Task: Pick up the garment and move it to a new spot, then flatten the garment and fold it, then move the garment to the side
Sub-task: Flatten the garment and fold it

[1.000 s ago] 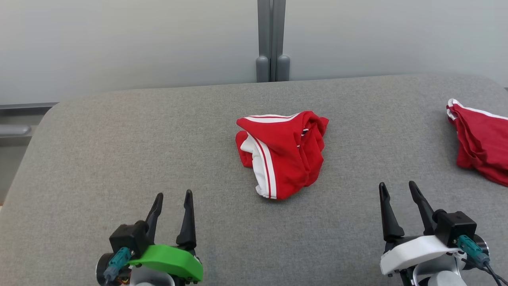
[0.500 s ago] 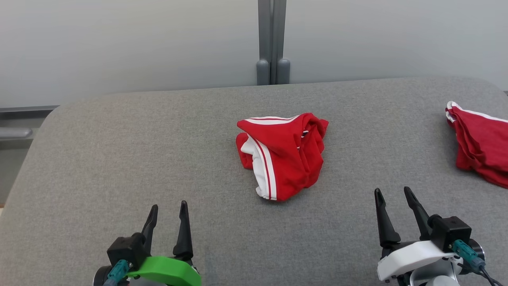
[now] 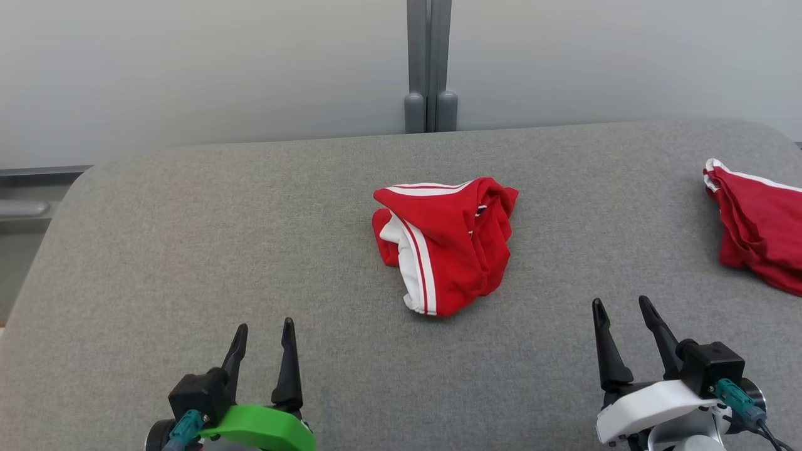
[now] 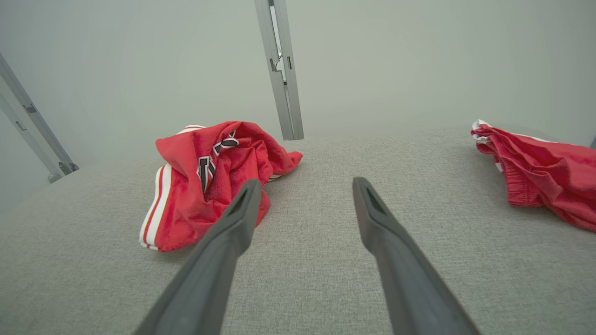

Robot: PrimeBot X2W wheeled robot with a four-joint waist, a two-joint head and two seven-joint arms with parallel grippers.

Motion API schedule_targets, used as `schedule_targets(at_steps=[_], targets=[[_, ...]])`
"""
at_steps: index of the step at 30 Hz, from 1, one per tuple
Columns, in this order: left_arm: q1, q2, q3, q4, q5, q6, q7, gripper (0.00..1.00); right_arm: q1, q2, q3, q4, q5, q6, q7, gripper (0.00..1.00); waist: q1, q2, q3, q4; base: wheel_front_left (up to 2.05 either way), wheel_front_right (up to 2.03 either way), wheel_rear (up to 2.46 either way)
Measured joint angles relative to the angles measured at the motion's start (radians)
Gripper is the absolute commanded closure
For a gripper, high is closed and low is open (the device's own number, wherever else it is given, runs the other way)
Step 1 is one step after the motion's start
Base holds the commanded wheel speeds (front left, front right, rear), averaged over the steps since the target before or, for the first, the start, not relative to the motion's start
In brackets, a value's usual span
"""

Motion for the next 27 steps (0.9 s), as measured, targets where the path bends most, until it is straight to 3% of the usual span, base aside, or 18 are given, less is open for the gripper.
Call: schedule_targets(at_steps=[6, 13, 19, 27], targets=[[-0.001, -0.002, -0.003, 0.008, 0.010, -0.012, 0.000, 0.00, 0.000, 0.000, 0.004, -0.001, 0.000, 0.000, 0.000, 0.00, 0.0000, 0.0000, 0.005, -0.006, 0.00, 0.00, 0.00], [-0.120, -0.010, -0.072, 0.050, 0.025, -0.064, 0.039, 0.00, -0.006, 0.000, 0.019, -0.004, -0.007, 0.000, 0.001, 0.00, 0.0000, 0.0000, 0.027, -0.034, 0.00, 0.00, 0.00], [-0.283, -0.031, -0.157, 0.177, -0.003, -0.125, 0.096, 0.00, -0.046, 0.000, 0.054, -0.008, -0.007, 0.000, 0.003, 0.00, 0.0000, 0.0000, 0.067, -0.081, 0.00, 0.00, 0.00], [-0.437, -0.037, -0.199, 0.367, -0.090, -0.151, 0.120, 0.00, -0.101, 0.000, 0.082, -0.003, 0.006, 0.000, 0.000, 0.00, 0.0000, 0.0000, 0.128, -0.173, 0.00, 0.00, 0.00]])
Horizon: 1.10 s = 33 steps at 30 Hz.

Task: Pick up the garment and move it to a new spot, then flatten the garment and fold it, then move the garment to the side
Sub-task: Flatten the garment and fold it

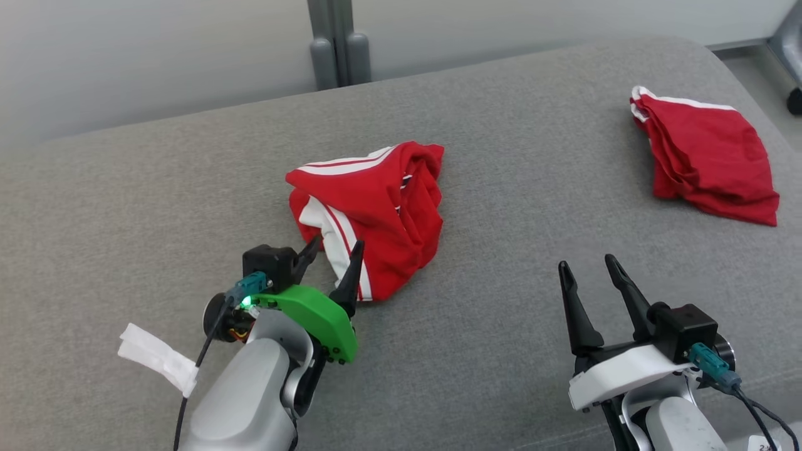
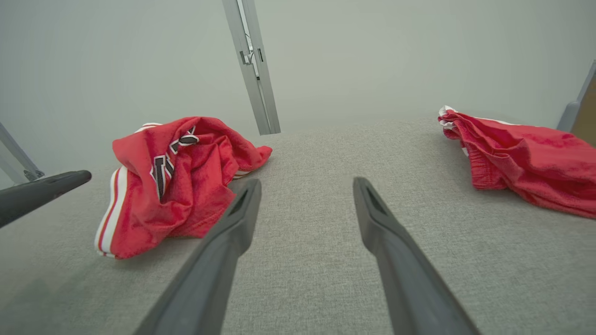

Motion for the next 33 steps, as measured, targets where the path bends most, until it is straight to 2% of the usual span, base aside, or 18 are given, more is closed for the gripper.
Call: schedule_targets(at_steps=[9, 11, 12, 13, 14, 16, 17, 24, 31, 33], targets=[[-0.098, -0.001, 0.002, 0.170, -0.064, 0.009, -0.042, 0.00, -0.015, 0.000, -0.001, 0.017, 0.016, 0.000, -0.004, 0.00, 0.0000, 0.0000, 0.063, -0.097, 0.00, 0.00, 0.00], [-0.110, -0.001, 0.000, 0.191, -0.074, 0.012, -0.053, 0.19, -0.015, 0.000, -0.001, 0.019, 0.016, 0.000, -0.007, 0.00, 0.0000, 0.0000, 0.071, -0.111, 0.00, 0.00, 0.00], [-0.116, -0.001, 0.000, 0.201, -0.078, 0.019, -0.062, 0.21, -0.015, 0.000, -0.002, 0.020, 0.016, 0.000, -0.007, 0.00, 0.0000, 0.0000, 0.074, -0.117, 0.00, 0.00, 0.00], [-0.121, -0.001, -0.001, 0.207, -0.084, 0.020, -0.067, 0.29, -0.015, 0.000, -0.004, 0.020, 0.016, 0.000, -0.007, 0.00, 0.0000, 0.0000, 0.077, -0.122, 0.00, 0.00, 0.00], [-0.124, -0.001, -0.002, 0.212, -0.090, 0.020, -0.071, 0.51, -0.015, 0.000, -0.005, 0.020, 0.017, 0.000, -0.007, 0.00, 0.0000, 0.0000, 0.079, -0.125, 0.00, 0.00, 0.00], [-0.132, -0.001, -0.010, 0.217, -0.092, 0.020, -0.086, 0.69, -0.015, 0.000, -0.010, 0.017, 0.017, 0.000, -0.007, 0.00, 0.0000, 0.0000, 0.080, -0.126, 0.00, 0.00, 0.00], [-0.135, -0.001, -0.015, 0.216, -0.092, 0.020, -0.091, 1.00, -0.015, 0.000, -0.011, 0.016, 0.017, 0.000, -0.007, 0.00, 0.0000, 0.0000, 0.079, -0.125, 0.00, 0.00, 0.00], [-0.154, 0.000, -0.050, 0.107, -0.093, 0.019, -0.114, 1.00, -0.014, 0.000, -0.021, 0.010, 0.023, 0.000, -0.007, 0.00, 0.0000, 0.0000, 0.065, -0.105, 0.00, 0.00, 0.00], [-0.191, 0.000, -0.103, -0.177, -0.069, 0.057, -0.117, 1.00, -0.006, 0.000, -0.035, 0.013, 0.022, 0.000, -0.008, 0.00, 0.0000, 0.0000, 0.035, -0.080, 0.00, 0.00, 0.00], [-0.224, 0.000, -0.136, -0.263, -0.084, 0.080, -0.118, 1.00, -0.003, 0.000, -0.032, 0.017, 0.021, 0.000, -0.008, 0.00, 0.0000, 0.0000, 0.022, -0.074, 0.00, 0.00, 0.00]])
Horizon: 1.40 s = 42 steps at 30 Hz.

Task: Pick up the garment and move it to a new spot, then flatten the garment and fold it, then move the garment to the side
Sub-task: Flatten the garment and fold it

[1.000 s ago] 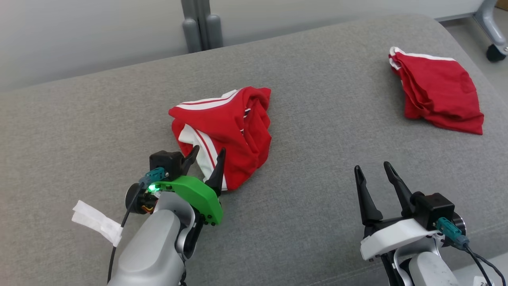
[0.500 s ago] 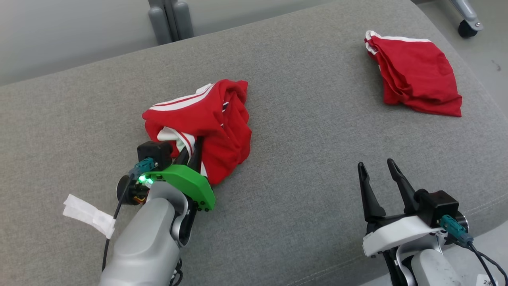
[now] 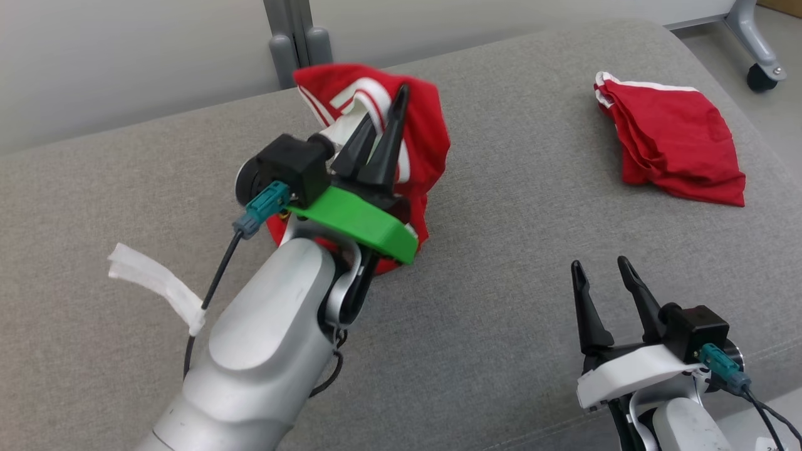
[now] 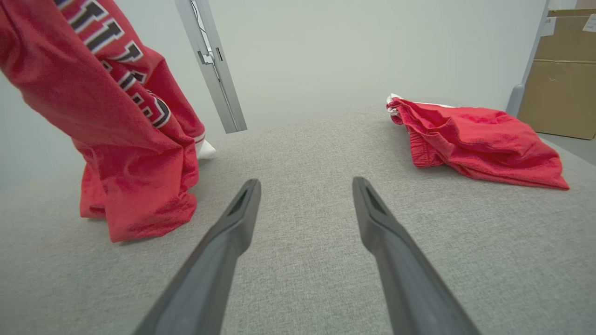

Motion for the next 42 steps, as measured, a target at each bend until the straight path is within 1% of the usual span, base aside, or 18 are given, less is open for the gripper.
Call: schedule_targets(at_steps=[3, 6, 9, 11, 13, 16, 21, 24, 25, 26, 30, 33, 39, 40, 41, 42], targets=[[-0.056, 0.000, -0.049, -0.095, -0.028, 0.039, -0.001, 1.00, 0.000, 0.000, 0.016, 0.005, 0.000, 0.000, 0.000, 0.00, 0.0000, 0.0000, -0.017, 0.003, 0.00, 0.00, 0.00], [-0.117, -0.001, -0.087, -0.146, -0.060, 0.079, -0.001, 1.00, -0.001, 0.000, 0.033, 0.010, 0.003, 0.000, 0.000, 0.00, 0.0000, 0.0000, -0.028, -0.003, 0.00, 0.00, 0.00], [-0.170, -0.001, -0.091, -0.161, -0.080, 0.123, -0.001, 1.00, -0.001, 0.000, 0.039, 0.011, 0.005, 0.000, 0.000, 0.00, 0.0000, 0.0000, -0.031, -0.015, 0.00, 0.00, 0.00], [-0.192, -0.001, -0.076, -0.142, -0.082, 0.151, -0.001, 1.00, -0.001, 0.000, 0.039, 0.011, 0.007, 0.000, 0.000, 0.00, 0.0000, 0.0000, -0.028, -0.020, 0.00, 0.00, 0.00], [-0.196, -0.002, -0.045, -0.090, -0.070, 0.168, -0.003, 1.00, -0.002, 0.000, 0.035, 0.009, 0.009, 0.000, 0.000, 0.00, 0.0000, 0.0000, -0.020, -0.021, 0.00, 0.00, 0.00], [-0.177, 0.007, 0.026, 0.003, -0.058, 0.178, -0.003, 1.00, -0.002, 0.000, 0.019, 0.002, 0.009, 0.000, 0.000, 0.00, 0.0000, 0.0000, -0.003, -0.018, 0.00, 0.00, 0.00], [-0.074, 0.057, 0.181, 0.135, -0.028, 0.205, -0.003, 1.00, -0.009, 0.000, 0.002, -0.006, 0.009, 0.000, 0.000, 0.00, 0.0000, 0.0000, 0.026, 0.001, 0.00, 0.00, 0.00], [-0.002, 0.072, 0.282, 0.183, -0.002, 0.222, -0.003, 1.00, -0.019, 0.000, -0.002, -0.008, 0.009, 0.000, 0.000, 0.00, 0.0000, 0.0000, 0.042, 0.022, 0.00, 0.00, 0.00], [0.042, 0.076, 0.340, 0.202, 0.012, 0.229, -0.003, 1.00, -0.023, 0.000, -0.004, -0.008, 0.009, 0.000, 0.000, 0.00, 0.0000, 0.0000, 0.051, 0.036, 0.00, 0.00, 0.00], [0.064, 0.076, 0.366, 0.210, 0.020, 0.229, -0.003, 1.00, -0.024, 0.000, -0.004, -0.008, 0.009, 0.000, 0.000, 0.00, 0.0000, 0.0000, 0.056, 0.044, 0.00, 0.00, 0.00], [0.128, 0.059, 0.432, 0.251, 0.064, 0.228, -0.003, 1.00, -0.031, 0.000, 0.001, -0.007, 0.008, 0.000, 0.000, 0.00, 0.0000, 0.0000, 0.071, 0.075, 0.00, 0.00, 0.00], [0.147, 0.044, 0.473, 0.270, 0.082, 0.223, -0.003, 1.00, -0.041, 0.000, 0.005, -0.005, 0.008, 0.000, 0.000, 0.00, 0.0000, 0.0000, 0.079, 0.092, 0.00, 0.00, 0.00], [0.167, 0.019, 0.519, 0.324, 0.112, 0.210, -0.003, 1.00, -0.043, 0.000, 0.006, 0.001, 0.003, 0.000, 0.000, 0.00, 0.0000, 0.0000, 0.085, 0.105, 0.00, 0.00, 0.00], [0.168, 0.015, 0.526, 0.330, 0.117, 0.210, -0.003, 0.96, -0.043, 0.000, 0.005, 0.002, 0.002, 0.000, 0.000, 0.00, 0.0000, 0.0000, 0.084, 0.105, 0.00, 0.00, 0.00], [0.168, 0.013, 0.533, 0.331, 0.121, 0.210, -0.003, 0.65, -0.043, 0.000, 0.004, 0.004, 0.001, 0.000, 0.000, 0.00, 0.0000, 0.0000, 0.083, 0.105, 0.00, 0.00, 0.00], [0.168, 0.010, 0.541, 0.330, 0.125, 0.208, -0.003, 0.38, -0.043, 0.000, 0.003, 0.006, 0.000, 0.000, 0.000, 0.00, 0.0000, 0.0000, 0.081, 0.105, 0.00, 0.00, 0.00]])
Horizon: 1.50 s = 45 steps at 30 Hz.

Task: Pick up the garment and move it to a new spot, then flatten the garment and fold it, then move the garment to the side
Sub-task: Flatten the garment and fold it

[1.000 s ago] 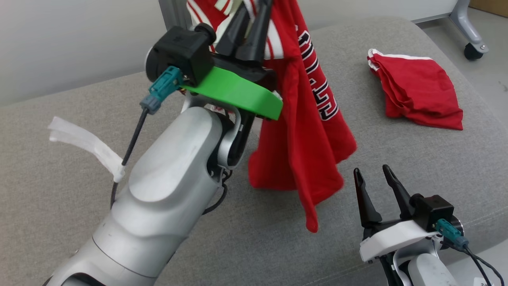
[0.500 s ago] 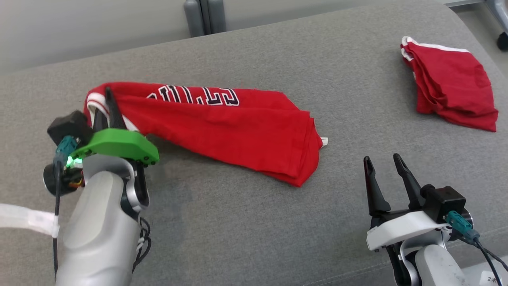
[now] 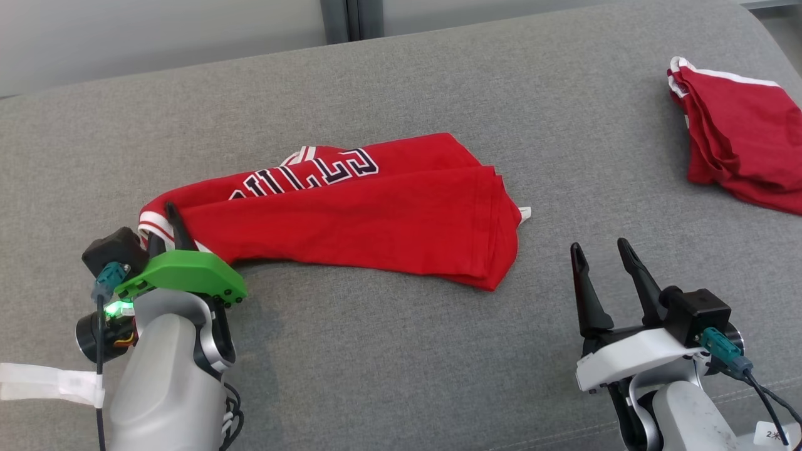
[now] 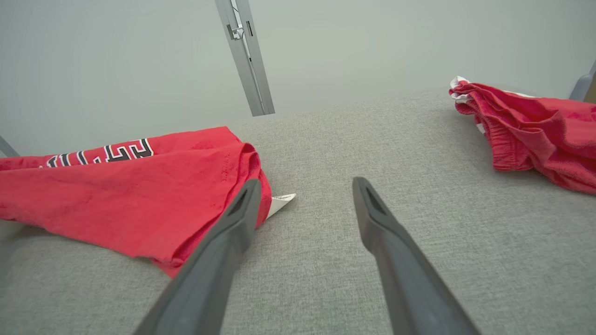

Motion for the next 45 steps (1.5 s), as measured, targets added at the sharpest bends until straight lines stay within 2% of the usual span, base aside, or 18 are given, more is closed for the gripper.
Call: schedule_targets(at_steps=[1, 9, 16, 20, 26, 34, 38, 39, 40, 41, 43, 44, 45], targets=[[0.000, -0.002, 0.009, -0.005, 0.005, -0.005, 0.000, 0.00, 0.000, 0.000, -0.003, 0.003, -0.002, 0.000, 0.000, 0.00, 0.0000, 0.0000, -0.003, 0.000, 0.00, 0.00, 0.00], [0.032, -0.008, 0.015, -0.100, 0.057, -0.068, 0.000, 0.00, 0.015, 0.000, -0.018, 0.021, -0.020, 0.000, 0.000, 0.00, 0.0000, 0.0000, -0.054, 0.016, 0.00, 0.00, 0.00], [0.145, -0.010, -0.080, -0.221, 0.056, -0.096, 0.000, 0.00, 0.025, 0.000, 0.049, 0.061, -0.038, 0.000, 0.009, 0.00, 0.0000, 0.0000, -0.095, 0.059, 0.00, 0.00, 0.00], [0.219, -0.009, -0.140, -0.300, 0.046, -0.092, 0.000, 0.00, 0.005, 0.001, 0.109, 0.100, -0.033, 0.000, 0.044, 0.00, 0.0000, 0.0000, -0.108, 0.095, 0.00, 0.00, 0.00], [0.315, -0.010, -0.213, -0.392, 0.020, -0.072, 0.000, 0.00, -0.055, 0.001, 0.124, 0.211, -0.040, 0.000, 0.104, 0.00, 0.0000, 0.0000, -0.114, 0.152, 0.00, 0.00, 0.00], [0.369, -0.010, -0.239, -0.437, 0.009, -0.044, 0.000, 0.00, -0.106, 0.001, 0.117, 0.328, -0.050, 0.000, 0.148, 0.00, 0.0000, 0.0000, -0.113, 0.216, 0.00, 0.00, 0.00], [0.374, -0.010, -0.239, -0.444, 0.009, -0.040, 0.000, 0.00, -0.120, 0.001, 0.125, 0.354, -0.046, 0.000, 0.151, 0.00, 0.0000, 0.0000, -0.114, 0.226, 0.00, 0.00, 0.00], [0.374, -0.010, -0.238, -0.445, 0.009, -0.040, 0.000, 0.00, -0.125, 0.001, 0.128, 0.357, -0.042, 0.000, 0.150, 0.06, 0.0000, 0.0000, -0.113, 0.225, 0.00, 0.00, 0.00], [0.374, -0.010, -0.237, -0.447, 0.009, -0.039, 0.000, 0.00, -0.130, 0.001, 0.131, 0.362, -0.042, 0.000, 0.147, 0.20, 0.0000, 0.0000, -0.113, 0.224, 0.00, 0.00, 0.00], [0.374, -0.010, -0.236, -0.448, 0.009, -0.037, 0.000, 0.00, -0.134, 0.001, 0.134, 0.367, -0.042, 0.000, 0.147, 0.53, 0.0000, 0.0000, -0.113, 0.223, 0.00, 0.00, 0.00], [0.374, -0.010, -0.237, -0.451, 0.009, -0.037, 0.000, 0.00, -0.144, 0.001, 0.136, 0.373, -0.042, 0.000, 0.141, 0.75, 0.0000, 0.0000, -0.112, 0.219, 0.00, 0.00, 0.00], [0.375, -0.010, -0.237, -0.452, 0.010, -0.037, 0.000, 0.00, -0.151, 0.001, 0.135, 0.374, -0.042, 0.000, 0.136, 0.80, 0.0000, 0.0000, -0.111, 0.217, 0.00, 0.00, 0.00], [0.375, -0.010, -0.237, -0.452, 0.010, -0.036, 0.000, 0.00, -0.156, 0.001, 0.134, 0.374, -0.042, 0.000, 0.129, 0.91, 0.0000, 0.0000, -0.111, 0.215, 0.00, 0.00, 0.00]])
